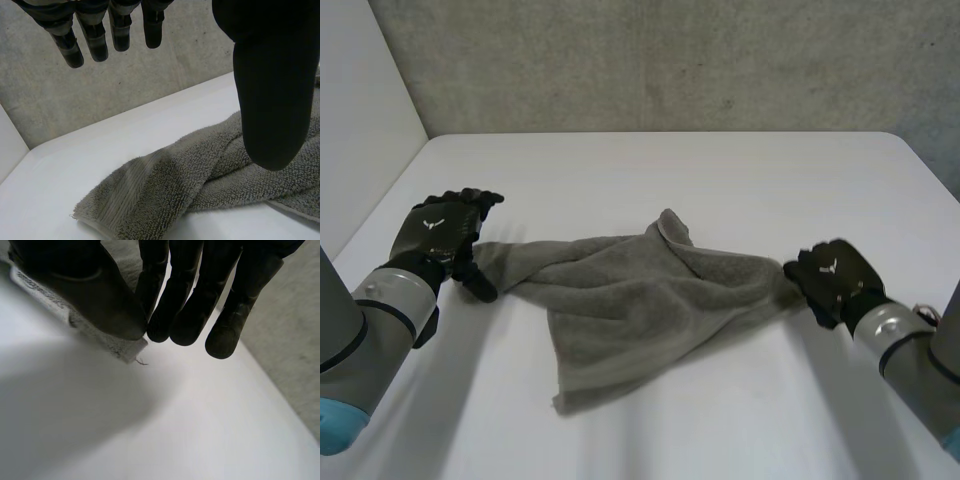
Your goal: Fold the laundry
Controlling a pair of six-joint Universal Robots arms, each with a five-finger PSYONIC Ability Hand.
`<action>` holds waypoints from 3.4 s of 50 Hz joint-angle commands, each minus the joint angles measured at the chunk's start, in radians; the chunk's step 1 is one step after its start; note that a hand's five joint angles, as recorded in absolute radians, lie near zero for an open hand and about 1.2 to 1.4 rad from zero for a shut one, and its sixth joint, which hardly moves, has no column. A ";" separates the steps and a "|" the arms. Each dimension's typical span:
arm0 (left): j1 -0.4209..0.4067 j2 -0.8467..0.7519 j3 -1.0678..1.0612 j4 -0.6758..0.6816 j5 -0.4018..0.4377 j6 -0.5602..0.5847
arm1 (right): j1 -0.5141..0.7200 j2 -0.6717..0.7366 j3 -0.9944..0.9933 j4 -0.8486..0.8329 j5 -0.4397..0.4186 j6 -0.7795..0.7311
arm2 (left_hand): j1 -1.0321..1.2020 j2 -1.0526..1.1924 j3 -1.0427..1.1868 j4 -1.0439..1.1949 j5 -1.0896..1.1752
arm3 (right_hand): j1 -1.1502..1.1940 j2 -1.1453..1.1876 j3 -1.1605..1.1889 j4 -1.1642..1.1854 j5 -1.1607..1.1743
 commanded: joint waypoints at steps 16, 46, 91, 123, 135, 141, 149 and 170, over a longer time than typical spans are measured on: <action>-0.001 -0.004 -0.002 0.000 -0.001 -0.003 | -0.025 0.551 -1.044 0.221 0.031 0.038 | 0.003 0.007 0.007 0.009 -0.025 | 0.067 0.051 0.058 0.059 0.053; -0.010 0.006 -0.025 0.009 0.000 -0.002 | 0.094 -0.049 -0.219 0.155 0.021 0.280 | 0.003 0.007 0.007 0.009 -0.025 | -1.086 -1.102 -1.095 -1.094 -1.100; -0.019 0.009 -0.051 0.028 0.000 0.002 | 0.397 0.059 0.038 -0.028 -0.051 0.490 | 0.003 0.007 0.007 0.009 -0.025 | -0.771 -0.787 -0.780 -0.779 -0.786; -0.020 0.009 -0.054 0.029 0.000 0.003 | 0.406 0.135 0.005 -0.098 -0.047 0.470 | 0.003 0.007 0.007 0.009 -0.025 | -0.648 -0.664 -0.657 -0.656 -0.662; -0.021 0.009 -0.054 0.029 0.000 0.003 | 0.406 0.170 -0.020 -0.100 -0.035 0.426 | 0.003 0.007 0.007 0.009 -0.025 | -0.610 -0.626 -0.619 -0.618 -0.624; -0.025 0.009 -0.054 0.029 0.000 0.003 | 0.404 0.168 -0.026 -0.110 -0.030 0.423 | 0.003 0.007 0.007 0.009 -0.025 | -0.575 -0.591 -0.584 -0.583 -0.589; -0.027 0.009 -0.054 0.029 0.000 0.003 | 0.404 0.161 -0.034 -0.110 -0.007 0.423 | 0.003 0.007 0.007 0.009 -0.025 | -0.527 -0.544 -0.537 -0.536 -0.542; -0.027 0.009 -0.062 0.029 0.002 0.003 | 0.403 0.165 -0.048 -0.112 0.002 0.421 | 0.003 0.007 0.007 0.009 -0.025 | -0.483 -0.500 -0.493 -0.492 -0.498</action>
